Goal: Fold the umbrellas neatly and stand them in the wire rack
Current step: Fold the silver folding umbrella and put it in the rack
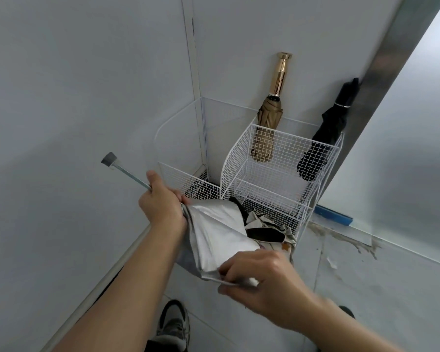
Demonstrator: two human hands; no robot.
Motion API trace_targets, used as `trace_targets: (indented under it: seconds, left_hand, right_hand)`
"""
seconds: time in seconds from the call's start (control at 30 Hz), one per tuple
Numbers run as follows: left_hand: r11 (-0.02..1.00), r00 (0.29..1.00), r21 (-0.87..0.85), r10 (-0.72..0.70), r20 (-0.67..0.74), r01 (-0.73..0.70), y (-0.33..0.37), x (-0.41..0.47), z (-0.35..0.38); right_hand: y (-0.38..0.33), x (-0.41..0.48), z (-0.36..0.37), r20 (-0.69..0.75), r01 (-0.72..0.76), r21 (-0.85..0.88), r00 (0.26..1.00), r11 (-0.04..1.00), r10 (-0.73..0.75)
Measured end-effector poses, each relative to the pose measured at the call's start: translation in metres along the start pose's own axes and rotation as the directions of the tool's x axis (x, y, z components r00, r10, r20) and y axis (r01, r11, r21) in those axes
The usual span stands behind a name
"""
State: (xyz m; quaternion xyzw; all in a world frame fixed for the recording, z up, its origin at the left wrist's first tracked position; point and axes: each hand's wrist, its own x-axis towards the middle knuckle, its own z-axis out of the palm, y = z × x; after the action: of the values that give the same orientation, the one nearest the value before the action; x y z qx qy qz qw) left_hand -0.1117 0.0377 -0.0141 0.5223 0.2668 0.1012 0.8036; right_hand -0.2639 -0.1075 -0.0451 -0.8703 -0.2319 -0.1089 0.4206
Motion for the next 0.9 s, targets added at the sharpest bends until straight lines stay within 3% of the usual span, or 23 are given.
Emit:
trace_targets:
  seconds: [0.07, 0.17, 0.2, 0.23, 0.27, 0.33, 0.37, 0.4, 0.47, 0.53, 0.6, 0.67, 0.73, 0.8, 0.83, 0.9]
  left_hand:
    - [0.999, 0.999, -0.021, -0.045, 0.02, 0.046, 0.0, 0.002, 0.0]
    - [0.991, 0.993, -0.073, -0.111, 0.031, 0.113, 0.003, 0.005, -0.003]
    - [0.988, 0.992, -0.094, -0.124, 0.03, 0.126, 0.005, 0.006, -0.004]
    - [0.985, 0.991, -0.11, -0.131, 0.029, 0.133, 0.008, 0.007, -0.005]
    - [0.983, 0.991, -0.12, -0.133, 0.03, 0.136, 0.011, 0.008, -0.006]
    - [0.979, 0.99, -0.146, -0.137, 0.034, 0.14, 0.016, 0.008, -0.007]
    - [0.977, 0.99, -0.161, -0.137, 0.038, 0.141, 0.017, 0.007, -0.007]
    - [0.975, 0.99, -0.17, -0.135, 0.043, 0.141, 0.019, 0.007, -0.008]
    - [0.973, 0.988, -0.175, -0.14, 0.066, 0.149, 0.019, 0.006, -0.009]
    - [0.971, 0.982, -0.166, -0.156, 0.105, 0.172, 0.02, 0.004, -0.01]
    - [0.978, 0.979, -0.129, -0.143, 0.147, 0.162, 0.022, 0.003, -0.009]
    - [0.99, 0.98, -0.08, -0.099, 0.173, 0.114, 0.023, 0.001, -0.01]
    - [0.997, 0.977, -0.039, -0.06, 0.204, 0.069, 0.023, -0.003, -0.007]
    - [0.998, 0.964, -0.012, -0.054, 0.259, 0.059, 0.019, -0.009, -0.003]
    - [0.998, 0.951, -0.008, -0.059, 0.303, 0.064, 0.017, -0.013, -0.001]
    - [0.997, 0.91, -0.017, -0.066, 0.409, 0.079, 0.015, -0.019, 0.002]
  right_hand:
    - [-0.001, -0.002, 0.006, 0.132, -0.011, -0.028, 0.991, 1.0, 0.015]
    - [-0.002, -0.006, 0.008, 0.369, -0.131, -0.072, 0.918, 0.989, 0.148]
    - [-0.003, -0.006, 0.006, 0.355, -0.184, -0.053, 0.915, 0.981, 0.191]
    - [-0.002, -0.005, 0.003, 0.232, -0.237, -0.021, 0.944, 0.971, 0.235]
    - [0.001, -0.003, -0.002, 0.02, -0.296, 0.021, 0.955, 0.955, 0.296]
    - [0.011, 0.004, -0.016, -0.352, -0.436, 0.097, 0.826, 0.894, 0.441]
    - [0.019, 0.006, -0.022, -0.409, -0.52, 0.134, 0.747, 0.844, 0.525]
    - [0.025, 0.008, -0.026, -0.373, -0.613, 0.164, 0.687, 0.773, 0.624]
    - [0.04, 0.007, -0.028, -0.142, -0.758, 0.191, 0.607, 0.624, 0.782]
    - [0.047, 0.003, -0.025, 0.066, -0.793, -0.008, 0.607, 0.609, 0.792]
    - [0.047, 0.002, -0.029, 0.182, -0.743, -0.236, 0.6, 0.627, 0.779]
    - [0.046, 0.007, -0.041, 0.107, -0.716, -0.305, 0.63, 0.628, 0.769]
    - [0.042, 0.008, -0.049, -0.154, -0.715, -0.334, 0.685, 0.615, 0.712]
    - [0.034, 0.008, -0.047, -0.33, -0.673, -0.229, 0.733, 0.703, 0.595]
    - [0.031, 0.008, -0.043, -0.313, -0.64, -0.187, 0.758, 0.746, 0.572]
    - [0.028, 0.009, -0.034, -0.084, -0.61, -0.172, 0.791, 0.773, 0.606]
